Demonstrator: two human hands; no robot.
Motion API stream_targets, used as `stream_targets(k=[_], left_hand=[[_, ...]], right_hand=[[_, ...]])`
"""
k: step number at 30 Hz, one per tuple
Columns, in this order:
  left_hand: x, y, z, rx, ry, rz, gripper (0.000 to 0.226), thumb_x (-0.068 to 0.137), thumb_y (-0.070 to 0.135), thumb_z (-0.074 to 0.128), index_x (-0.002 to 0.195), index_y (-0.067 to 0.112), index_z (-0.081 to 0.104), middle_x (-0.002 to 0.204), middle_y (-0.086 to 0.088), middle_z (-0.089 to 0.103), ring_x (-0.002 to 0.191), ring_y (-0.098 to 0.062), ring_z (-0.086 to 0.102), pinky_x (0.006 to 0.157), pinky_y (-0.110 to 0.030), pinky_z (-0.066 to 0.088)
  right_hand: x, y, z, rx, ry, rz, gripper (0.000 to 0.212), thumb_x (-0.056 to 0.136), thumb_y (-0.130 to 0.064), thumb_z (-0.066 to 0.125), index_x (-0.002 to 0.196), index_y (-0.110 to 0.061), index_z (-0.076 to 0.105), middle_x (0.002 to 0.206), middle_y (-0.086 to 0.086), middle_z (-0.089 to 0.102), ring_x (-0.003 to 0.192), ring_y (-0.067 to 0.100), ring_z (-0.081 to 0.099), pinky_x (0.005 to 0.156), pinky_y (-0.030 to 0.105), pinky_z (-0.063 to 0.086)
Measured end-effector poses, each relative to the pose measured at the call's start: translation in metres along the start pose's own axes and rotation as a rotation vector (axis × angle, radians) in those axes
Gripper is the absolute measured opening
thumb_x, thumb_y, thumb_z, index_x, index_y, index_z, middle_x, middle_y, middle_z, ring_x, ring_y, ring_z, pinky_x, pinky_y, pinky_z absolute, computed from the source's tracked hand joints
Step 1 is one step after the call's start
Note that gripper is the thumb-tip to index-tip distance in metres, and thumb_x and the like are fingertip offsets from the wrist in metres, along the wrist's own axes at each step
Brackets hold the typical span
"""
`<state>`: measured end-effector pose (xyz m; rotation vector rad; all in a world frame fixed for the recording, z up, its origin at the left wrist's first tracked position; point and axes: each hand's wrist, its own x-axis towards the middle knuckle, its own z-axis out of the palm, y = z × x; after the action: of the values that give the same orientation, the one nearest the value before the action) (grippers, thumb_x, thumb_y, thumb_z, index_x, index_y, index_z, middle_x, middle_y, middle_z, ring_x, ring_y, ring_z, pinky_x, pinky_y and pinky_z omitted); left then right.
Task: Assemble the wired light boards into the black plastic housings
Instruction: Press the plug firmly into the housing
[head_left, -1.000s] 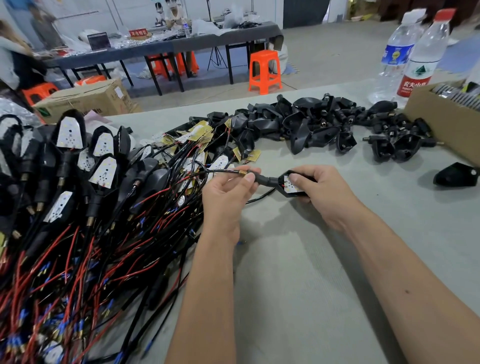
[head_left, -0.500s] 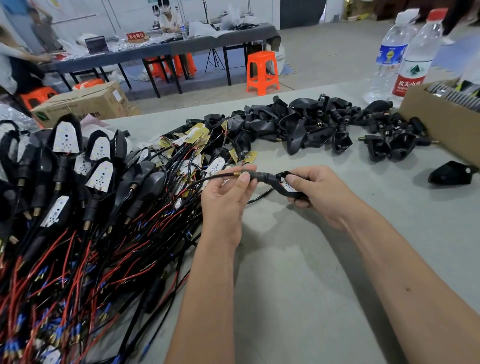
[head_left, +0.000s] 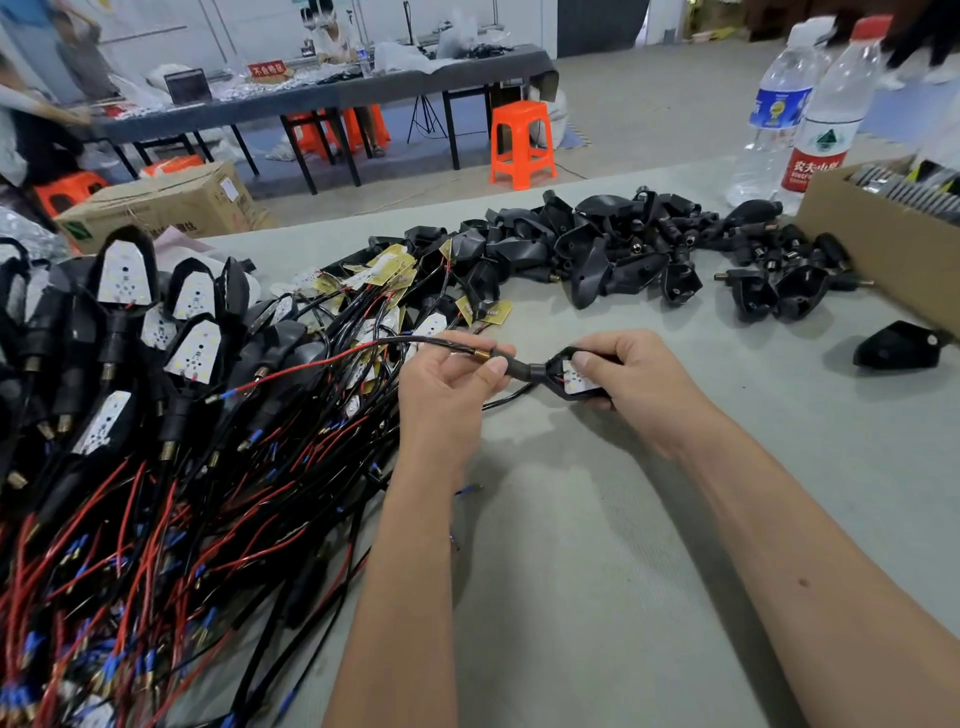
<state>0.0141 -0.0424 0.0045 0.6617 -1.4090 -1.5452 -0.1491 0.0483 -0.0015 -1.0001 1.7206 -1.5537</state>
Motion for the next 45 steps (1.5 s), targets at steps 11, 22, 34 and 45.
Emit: stream_targets(k=[11, 22, 34, 45], left_hand=[[-0.010, 0.000, 0.010, -0.162, 0.048, 0.019, 0.022, 0.094, -0.008, 0.064, 0.093, 0.014, 0.071, 0.105, -0.014, 0.078, 0.099, -0.023, 0.071, 0.085, -0.025, 0.058], [-0.004, -0.003, 0.007, -0.078, 0.008, 0.077, 0.013, 0.095, -0.006, 0.065, 0.105, 0.000, 0.068, 0.105, -0.012, 0.078, 0.097, -0.024, 0.075, 0.082, -0.024, 0.058], [-0.003, -0.008, 0.002, -0.065, 0.002, -0.040, 0.017, 0.094, -0.005, 0.066, 0.110, -0.003, 0.066, 0.103, -0.018, 0.077, 0.103, -0.034, 0.073, 0.093, -0.037, 0.058], [-0.003, 0.000, -0.003, -0.309, 0.150, -0.198, 0.008, 0.094, -0.002, 0.066, 0.094, 0.002, 0.073, 0.086, -0.002, 0.078, 0.079, -0.011, 0.074, 0.081, -0.024, 0.061]], right_hand=[[0.005, 0.004, -0.003, -0.094, 0.014, 0.024, 0.027, 0.103, -0.010, 0.051, 0.085, -0.002, 0.070, 0.064, 0.003, 0.053, 0.050, 0.009, 0.045, 0.046, 0.020, 0.033], [-0.005, -0.005, -0.005, 0.115, -0.069, 0.033, 0.037, 0.096, -0.033, 0.062, 0.090, 0.003, 0.068, 0.072, 0.010, 0.045, 0.046, 0.010, 0.032, 0.041, 0.021, 0.024], [-0.008, -0.003, -0.006, -0.088, -0.144, -0.227, 0.032, 0.076, -0.017, 0.091, 0.104, -0.022, 0.076, 0.097, 0.007, 0.074, 0.080, 0.008, 0.064, 0.078, 0.022, 0.052], [-0.008, -0.005, -0.006, 0.138, -0.155, -0.150, 0.035, 0.082, -0.005, 0.085, 0.113, -0.015, 0.074, 0.081, -0.001, 0.069, 0.057, 0.015, 0.052, 0.057, 0.023, 0.049]])
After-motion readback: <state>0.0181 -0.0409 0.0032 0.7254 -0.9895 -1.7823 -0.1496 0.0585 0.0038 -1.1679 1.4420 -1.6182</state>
